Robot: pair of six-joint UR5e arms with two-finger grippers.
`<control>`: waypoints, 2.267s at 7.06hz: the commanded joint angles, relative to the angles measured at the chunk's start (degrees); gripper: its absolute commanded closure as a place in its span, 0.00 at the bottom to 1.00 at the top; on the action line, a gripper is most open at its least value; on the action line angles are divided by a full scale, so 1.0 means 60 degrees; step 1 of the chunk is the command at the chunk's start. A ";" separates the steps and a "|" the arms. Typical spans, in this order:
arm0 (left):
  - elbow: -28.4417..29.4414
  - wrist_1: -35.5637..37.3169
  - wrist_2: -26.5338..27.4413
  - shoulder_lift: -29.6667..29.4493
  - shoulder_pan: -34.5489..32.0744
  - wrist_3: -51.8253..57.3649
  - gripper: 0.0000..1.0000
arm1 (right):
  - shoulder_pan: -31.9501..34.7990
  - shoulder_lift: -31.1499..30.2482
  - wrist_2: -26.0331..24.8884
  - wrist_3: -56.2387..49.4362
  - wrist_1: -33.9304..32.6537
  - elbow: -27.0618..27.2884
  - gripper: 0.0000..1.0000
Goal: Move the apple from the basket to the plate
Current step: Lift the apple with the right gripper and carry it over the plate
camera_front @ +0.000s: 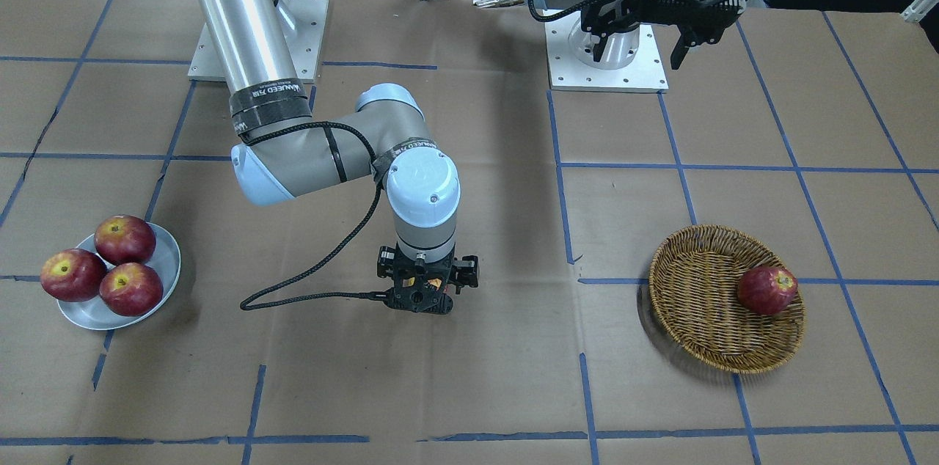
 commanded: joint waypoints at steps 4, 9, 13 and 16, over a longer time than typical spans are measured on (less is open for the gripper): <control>-0.0006 0.0003 0.0001 0.0025 0.0004 0.0001 0.01 | -0.0175 -0.0212 0.0087 -0.0031 0.0139 -0.0100 0.51; -0.0005 0.0003 0.0001 0.0025 0.0004 0.0001 0.01 | -0.2978 -0.2729 0.0000 -0.3519 0.3843 -0.0864 0.51; -0.0006 0.0003 0.0001 0.0025 0.0004 0.0001 0.01 | -0.6949 -0.3627 0.0058 -0.9144 0.3685 0.0190 0.51; -0.0006 0.0003 0.0001 0.0025 0.0004 0.0001 0.01 | -0.7793 -0.3481 0.0161 -1.0344 0.2228 0.1708 0.51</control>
